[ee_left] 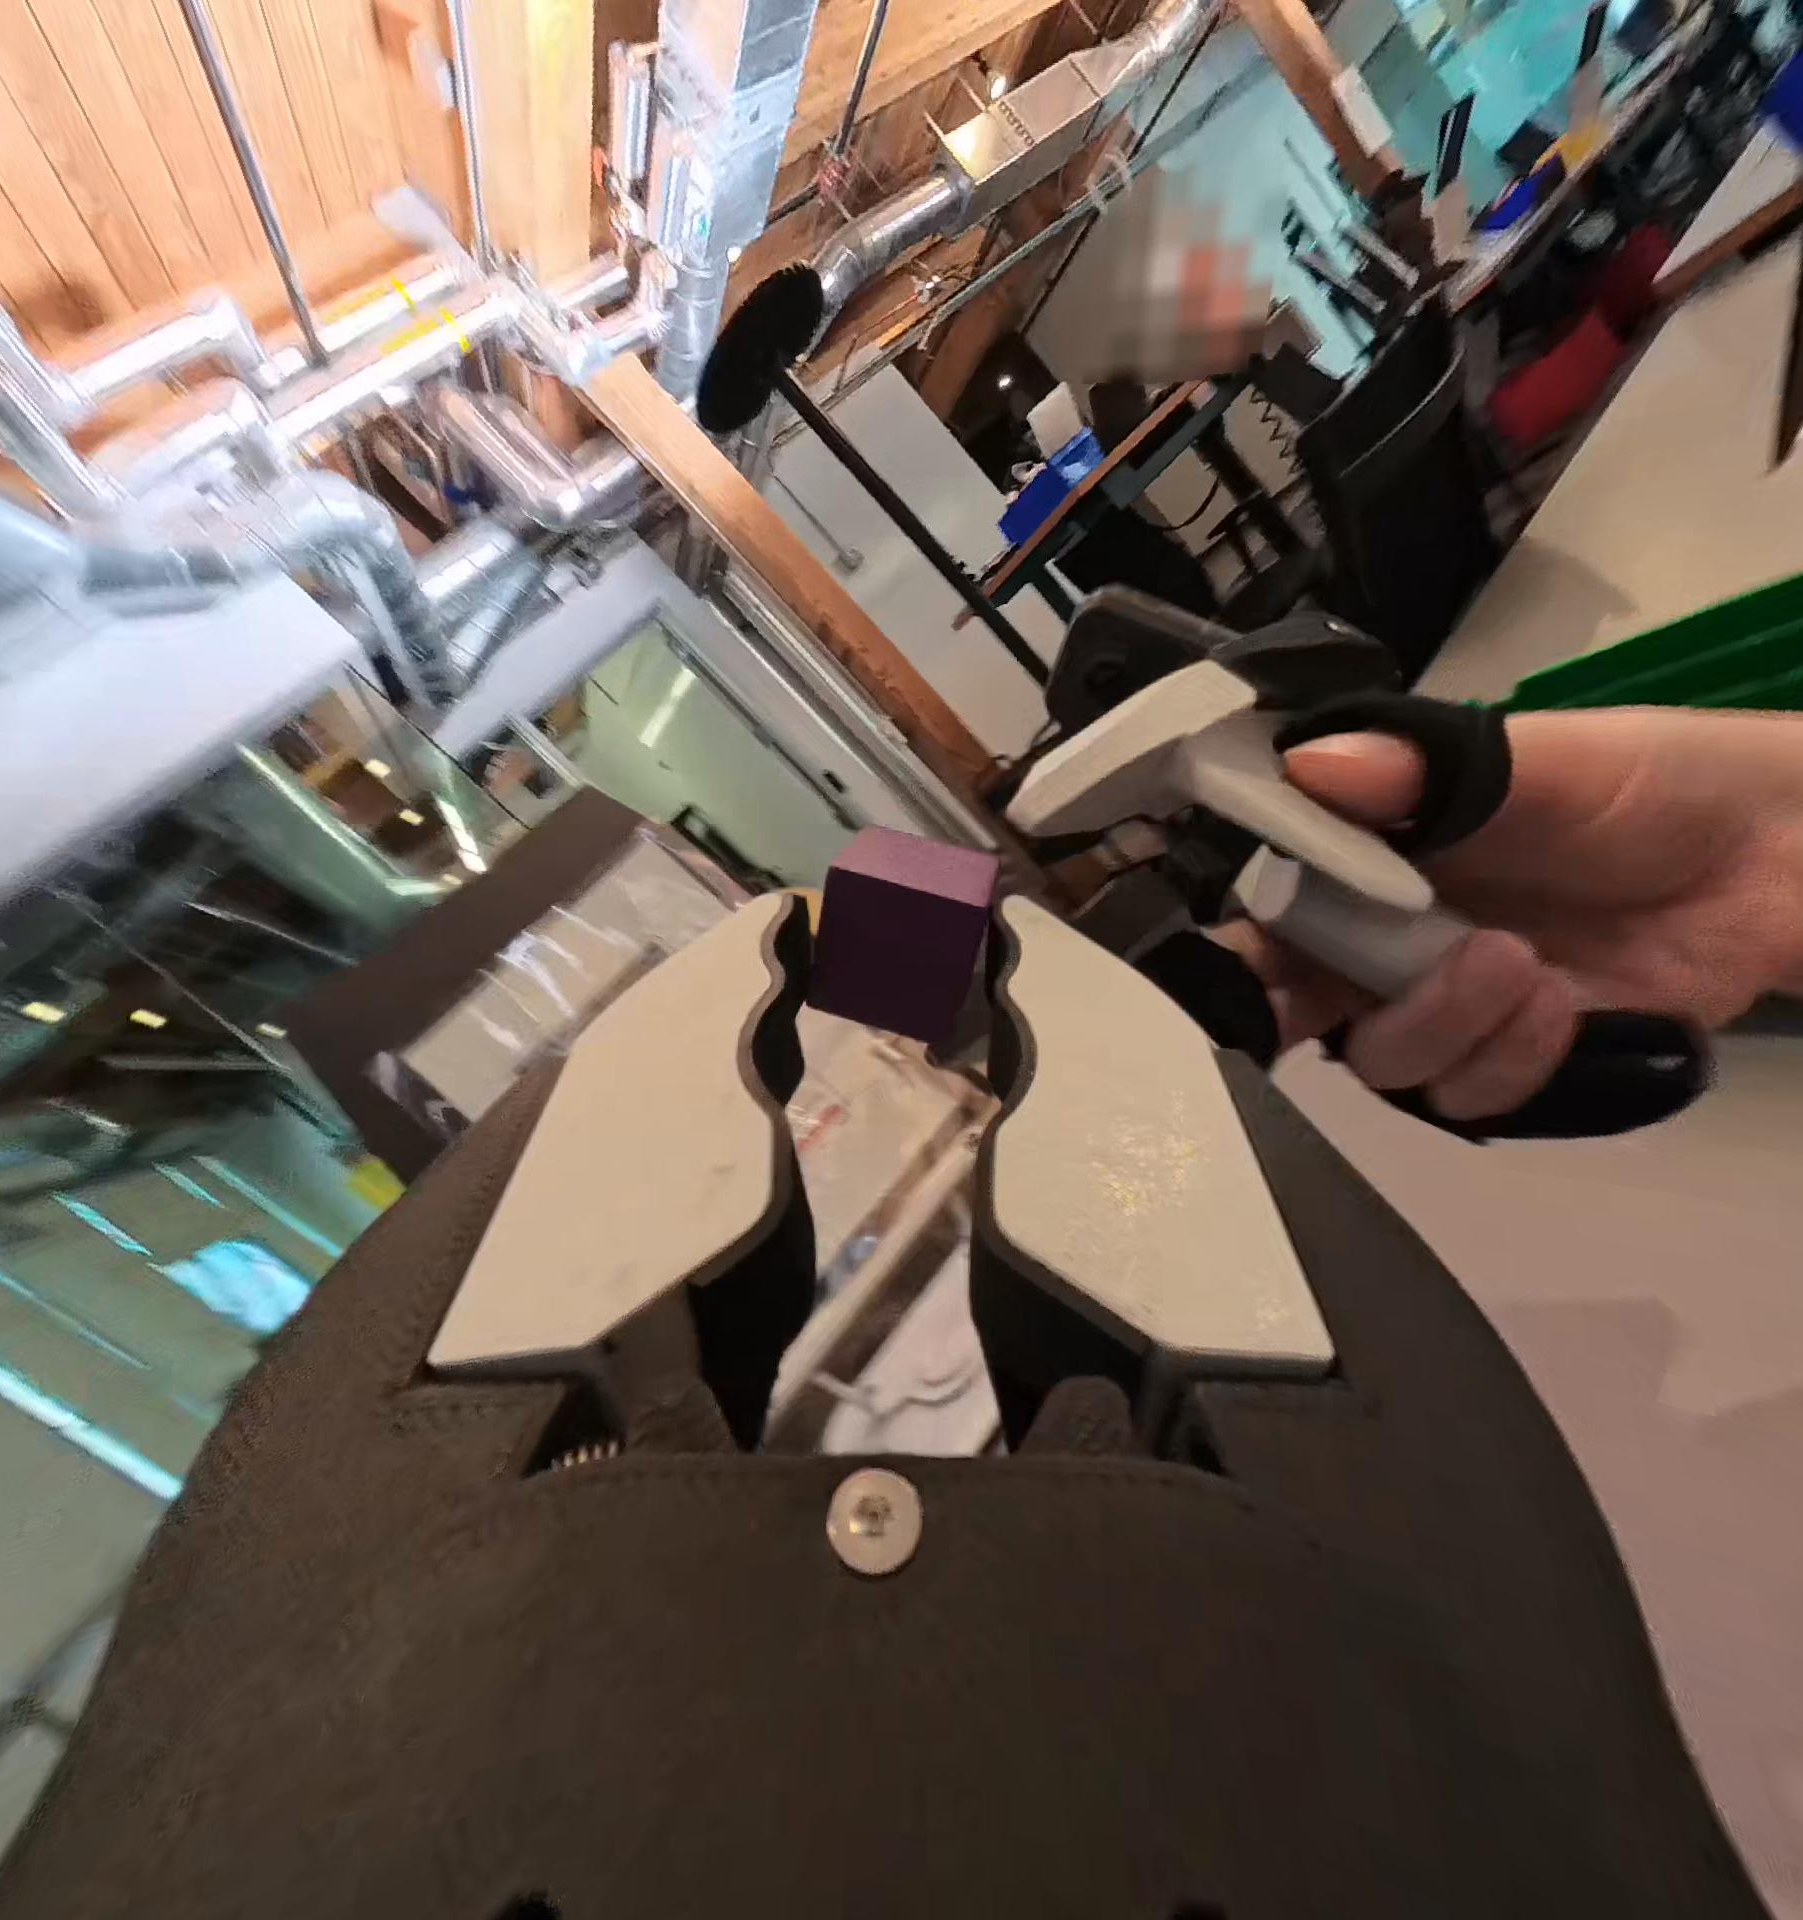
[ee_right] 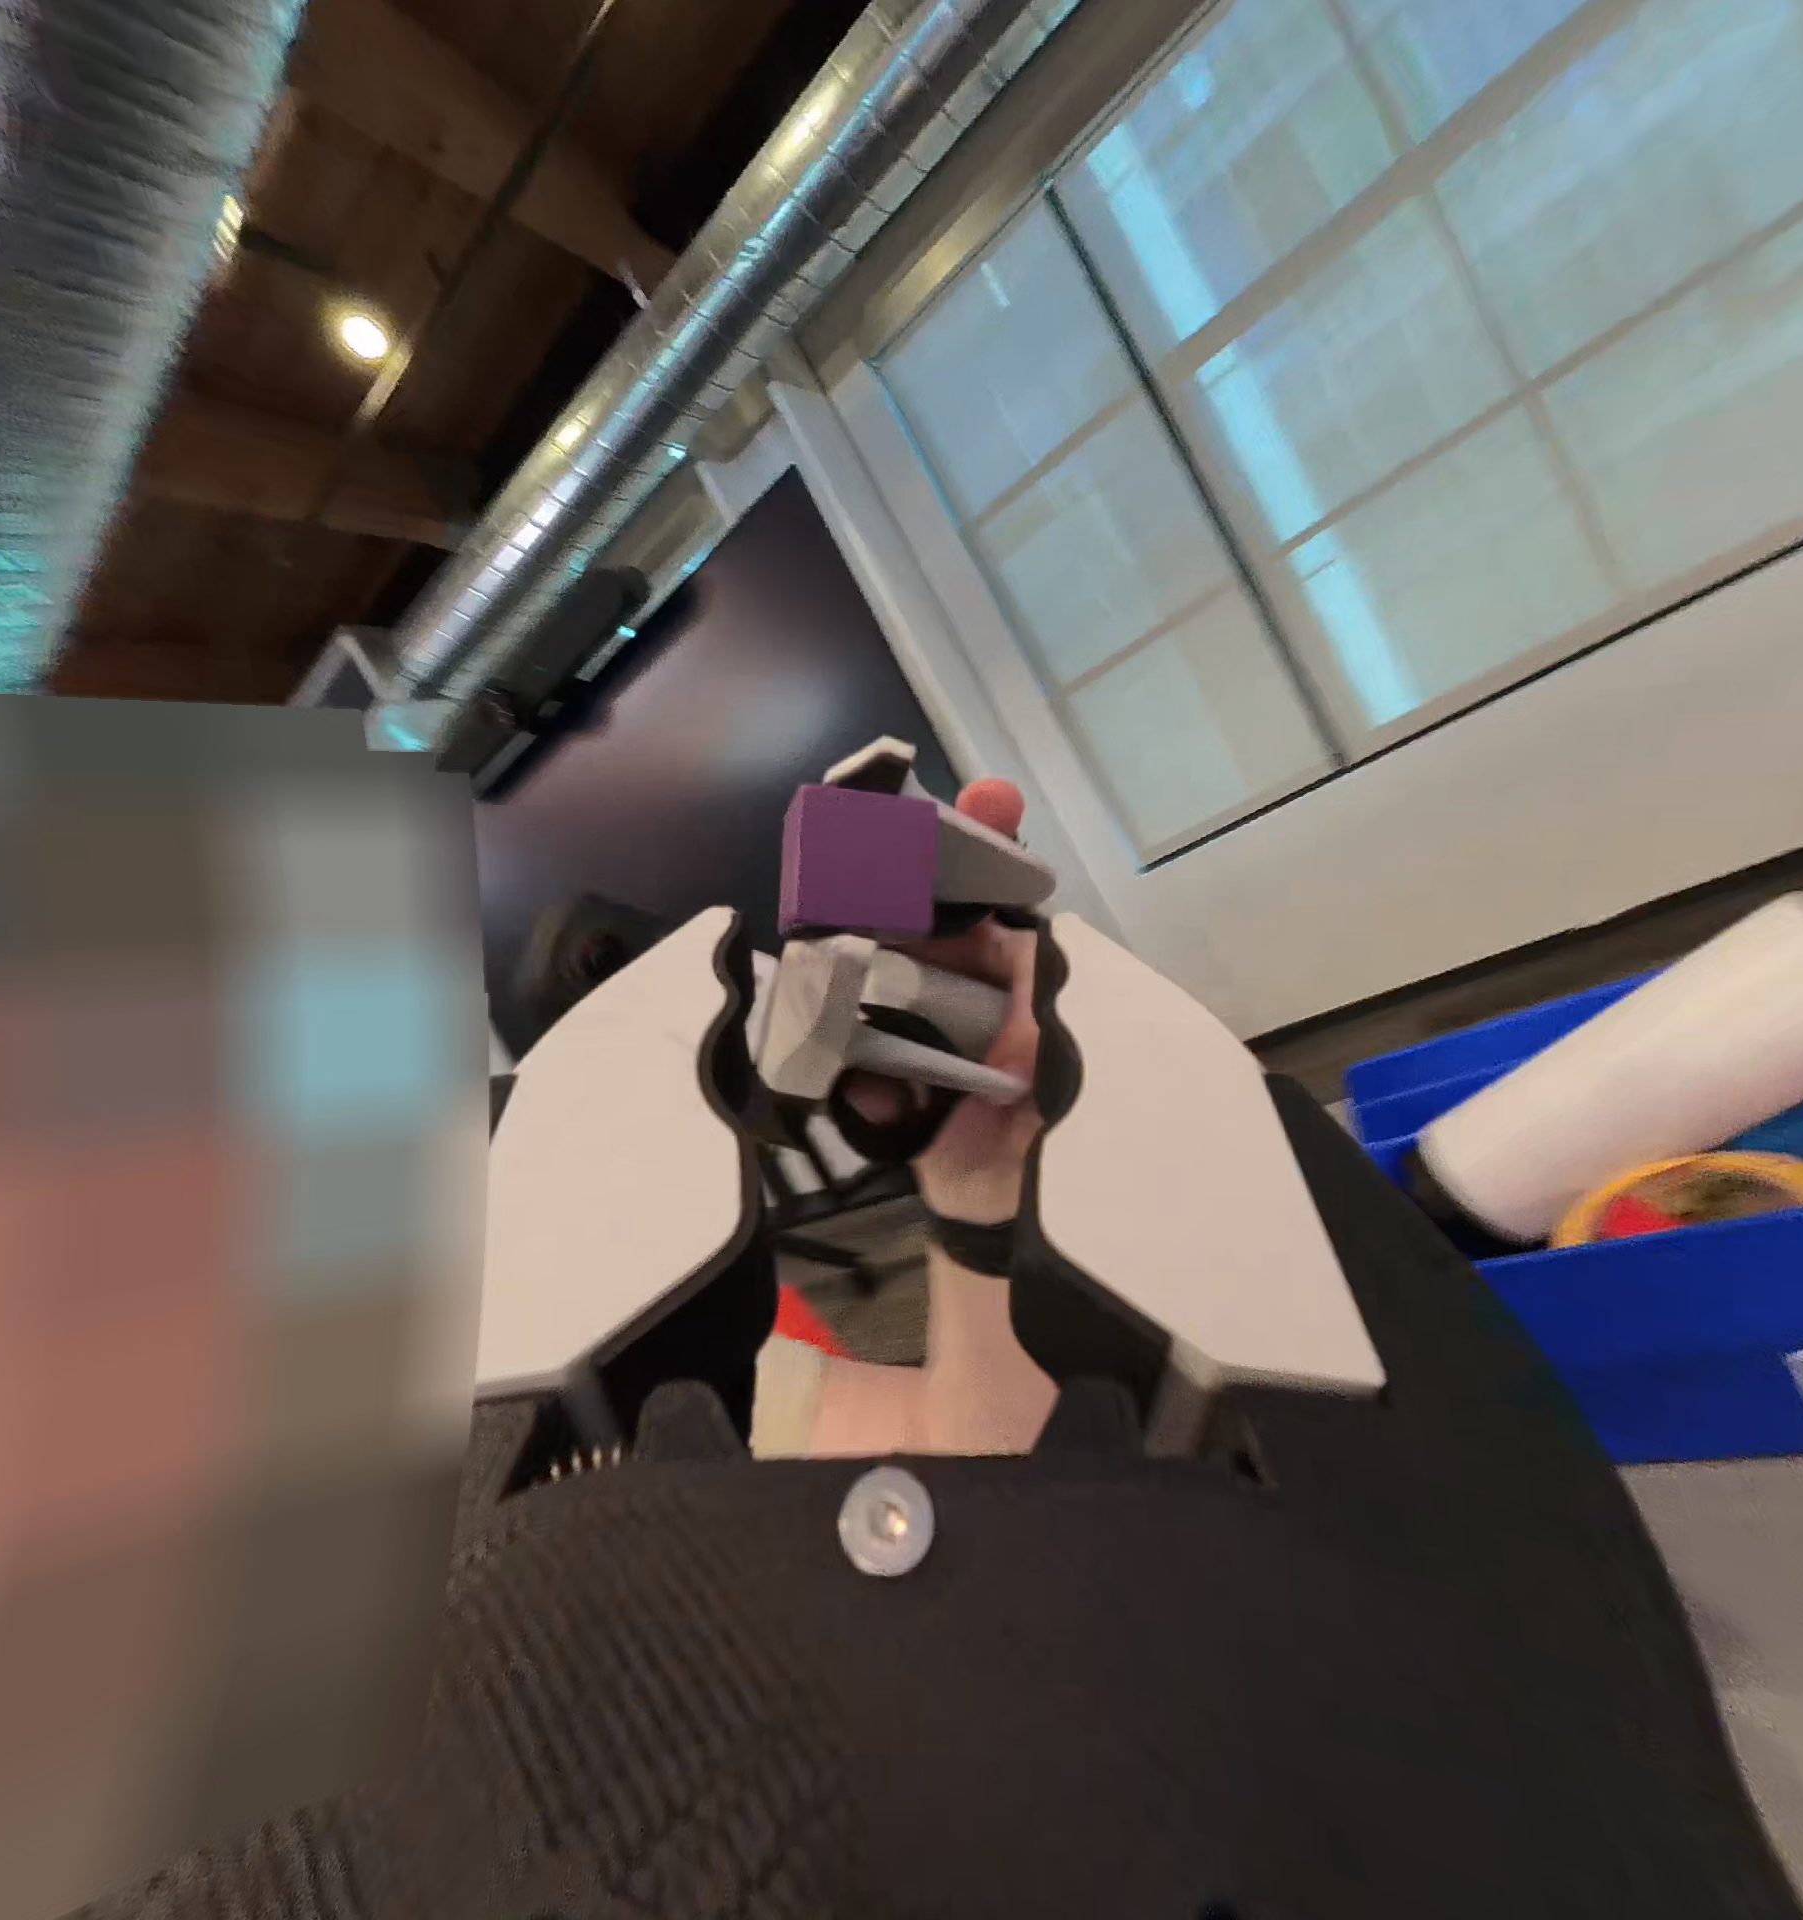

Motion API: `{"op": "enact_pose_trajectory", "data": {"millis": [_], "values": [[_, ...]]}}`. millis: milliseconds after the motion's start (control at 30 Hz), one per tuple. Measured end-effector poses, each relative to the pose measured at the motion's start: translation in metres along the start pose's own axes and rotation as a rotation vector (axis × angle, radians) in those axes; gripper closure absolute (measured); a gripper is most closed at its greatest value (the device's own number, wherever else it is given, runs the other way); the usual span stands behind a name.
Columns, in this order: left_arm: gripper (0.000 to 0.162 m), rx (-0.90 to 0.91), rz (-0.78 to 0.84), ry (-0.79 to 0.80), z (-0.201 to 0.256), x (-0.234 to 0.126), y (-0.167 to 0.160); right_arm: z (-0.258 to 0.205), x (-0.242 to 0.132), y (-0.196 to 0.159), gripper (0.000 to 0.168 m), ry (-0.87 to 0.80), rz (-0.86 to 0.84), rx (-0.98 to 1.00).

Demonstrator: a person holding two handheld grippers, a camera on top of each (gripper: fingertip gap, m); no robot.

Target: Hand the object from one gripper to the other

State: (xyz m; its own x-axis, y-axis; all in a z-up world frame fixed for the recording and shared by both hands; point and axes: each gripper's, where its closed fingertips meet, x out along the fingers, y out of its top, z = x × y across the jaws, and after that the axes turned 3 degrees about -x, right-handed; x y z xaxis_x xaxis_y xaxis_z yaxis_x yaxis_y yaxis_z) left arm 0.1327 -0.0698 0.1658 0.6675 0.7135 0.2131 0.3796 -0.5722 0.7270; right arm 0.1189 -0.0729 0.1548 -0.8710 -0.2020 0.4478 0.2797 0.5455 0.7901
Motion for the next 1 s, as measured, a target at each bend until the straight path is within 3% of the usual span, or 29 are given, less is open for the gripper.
{"op": "enact_pose_trajectory", "data": {"millis": [33,133,233,333,400,600,733,800,867,933,1000], "values": [[0.13,-0.084,-0.008,-0.034,-0.001,-0.001,-0.001,0.001,-0.004,0.007,0.115,-0.033,0.017,-0.098],[0.131,-0.37,-0.013,-0.19,0.0,-0.009,-0.001,-0.001,-0.016,0.024,0.112,-0.18,0.039,-0.504],[0.131,-0.663,-0.021,-0.336,-0.002,-0.017,-0.001,-0.002,-0.026,0.033,0.112,-0.436,-0.003,-1.077],[0.131,-0.826,-0.094,-0.362,-0.007,-0.018,-0.017,-0.001,-0.023,0.02,0.112,-0.634,-0.192,-1.626],[0.131,-0.861,-0.137,-0.383,-0.004,-0.017,-0.026,0.006,-0.015,0.008,0.112,-0.706,-0.32,-1.844],[0.131,-0.85,-0.236,-0.439,0.018,-0.009,-0.036,0.024,0.004,-0.014,0.113,-0.8,-0.457,-2.003],[0.132,-0.836,-0.255,-0.491,0.03,-0.008,-0.035,0.026,0.003,-0.014,0.137,-0.823,-0.478,-2.014],[0.132,-0.812,-0.239,-0.495,0.031,-0.01,-0.033,0.024,0.002,-0.013,0.138,-0.802,-0.468,-1.992],[0.118,-0.781,-0.201,-0.479,0.025,-0.011,-0.028,0.022,-0.001,-0.009,0.139,-0.808,-0.439,-1.948],[0.118,-0.782,-0.162,-0.474,0.019,-0.016,-0.021,0.016,-0.003,-0.004,0.139,-0.77,-0.357,-1.882],[0.117,-0.836,-0.128,-0.523,0.017,-0.024,-0.014,0.006,0.0,-0.014,0.139,-0.601,-0.311,-1.811]]}}
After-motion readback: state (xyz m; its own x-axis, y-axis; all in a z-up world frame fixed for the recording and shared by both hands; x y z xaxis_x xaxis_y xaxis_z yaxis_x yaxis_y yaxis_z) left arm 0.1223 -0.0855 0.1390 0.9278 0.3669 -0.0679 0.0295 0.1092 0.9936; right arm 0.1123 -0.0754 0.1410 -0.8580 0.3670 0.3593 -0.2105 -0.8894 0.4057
